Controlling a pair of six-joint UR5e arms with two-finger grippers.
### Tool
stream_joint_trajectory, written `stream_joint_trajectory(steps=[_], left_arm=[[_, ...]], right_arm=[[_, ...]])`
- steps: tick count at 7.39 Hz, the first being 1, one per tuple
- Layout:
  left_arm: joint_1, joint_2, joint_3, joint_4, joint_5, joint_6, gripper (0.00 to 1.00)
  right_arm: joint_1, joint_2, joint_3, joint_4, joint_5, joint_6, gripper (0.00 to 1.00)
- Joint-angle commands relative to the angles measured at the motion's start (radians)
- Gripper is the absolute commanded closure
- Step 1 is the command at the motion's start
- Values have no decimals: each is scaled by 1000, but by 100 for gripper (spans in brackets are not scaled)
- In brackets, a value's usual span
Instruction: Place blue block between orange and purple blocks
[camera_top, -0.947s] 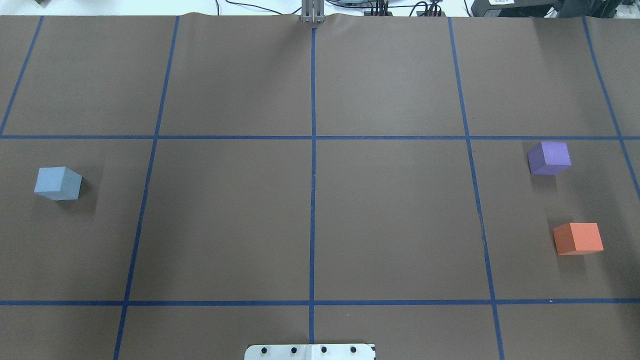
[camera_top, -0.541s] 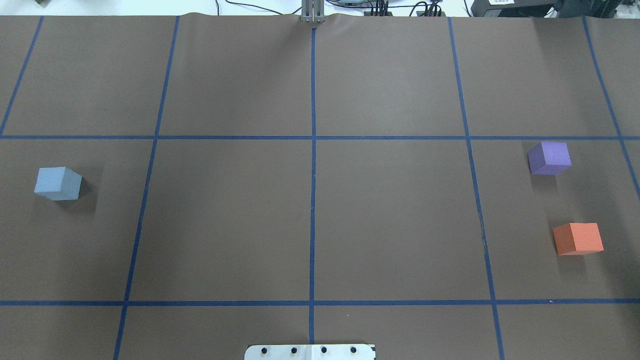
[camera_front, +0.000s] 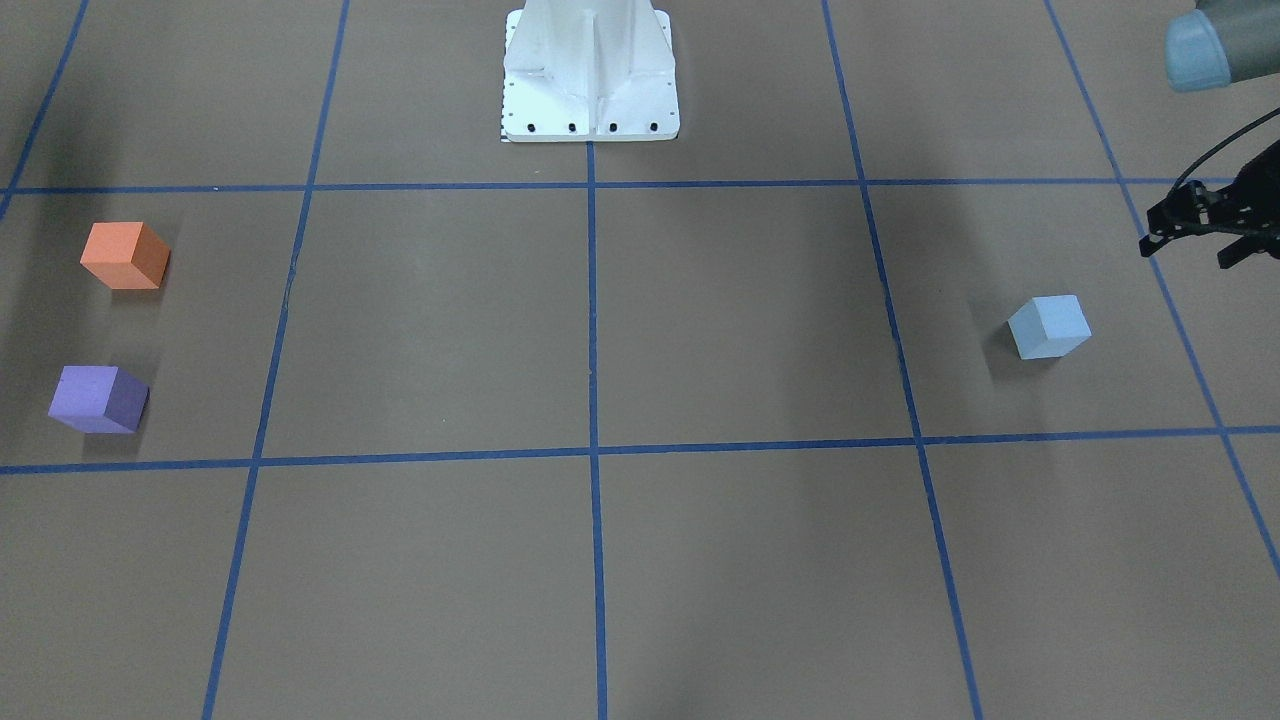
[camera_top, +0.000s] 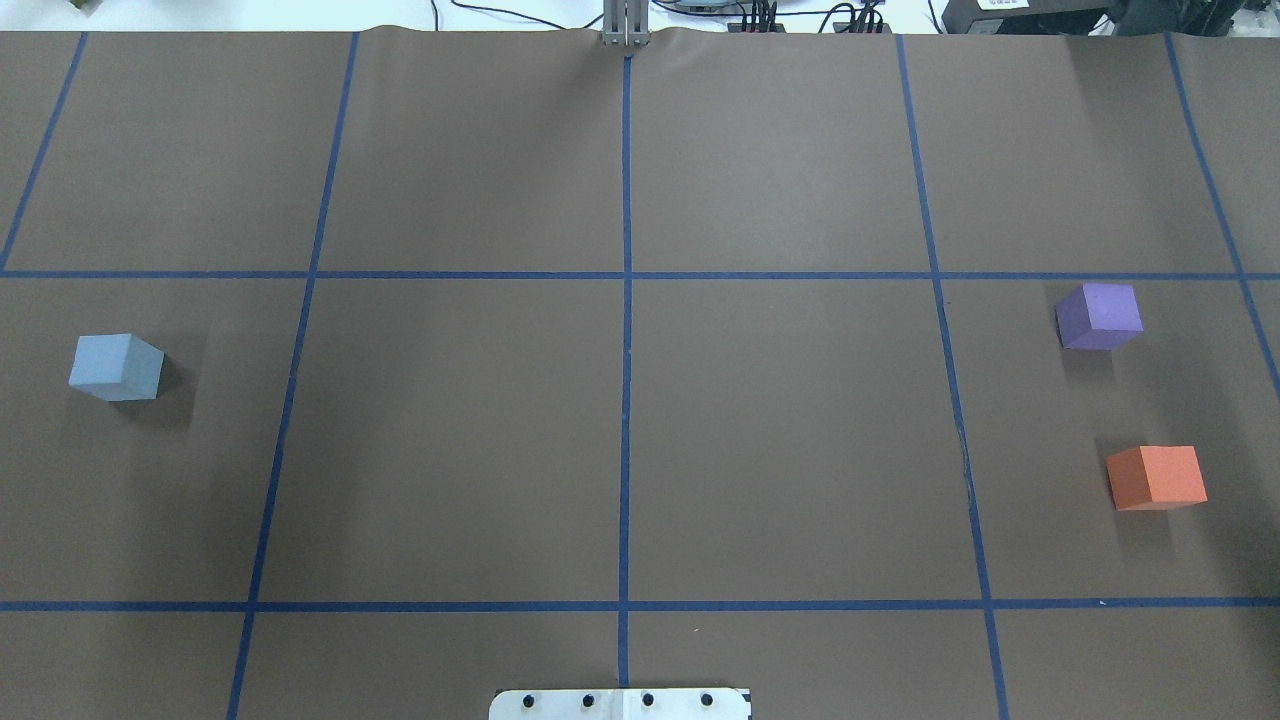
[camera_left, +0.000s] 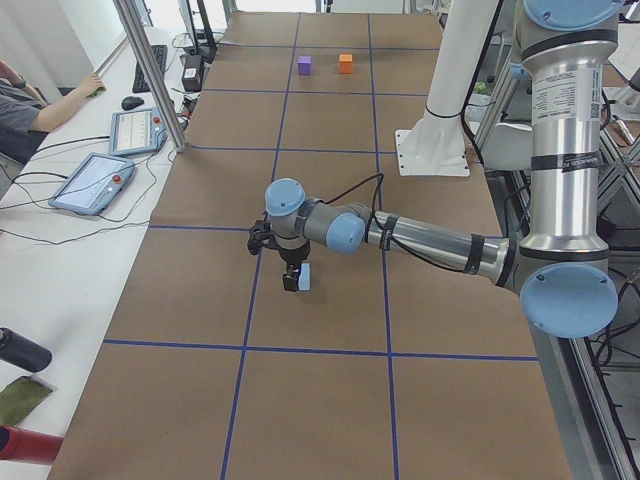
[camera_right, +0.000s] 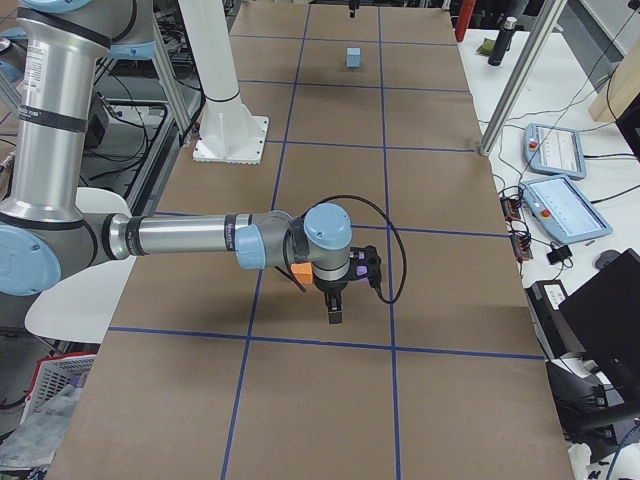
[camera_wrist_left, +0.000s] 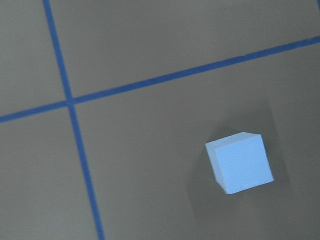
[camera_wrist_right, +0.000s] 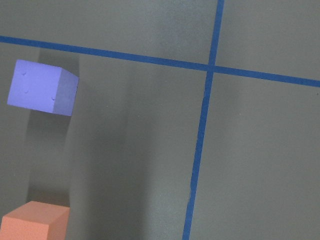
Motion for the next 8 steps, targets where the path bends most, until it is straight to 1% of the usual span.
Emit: stream_joint_trajectory(steps=[1,2,3,4,6,7,8], left_arm=[[101,-2,125,-272,0,-238,0],[130,-5,161,-362,9,-303,0],[186,-14,164,-384,44,-387,0],[232,-40,164,-392,113,-473,0],[274,-44,176,-392,173,-493,0],[285,-44,191,-392,220,-490,0],[309,-45,192,-390,262,-489,11]], right_arm=[[-1,-3,-1,24,2,4,0],[-1,-3,-1,24,2,2,0],[-1,-4,-1,24,2,1,0],[-1,-9,-1,25,2,-1,0],[-1,-10,-1,24,2,-3,0],[-1,-10,-1,24,2,-3,0],[-1,-10,-1,24,2,-1,0]])
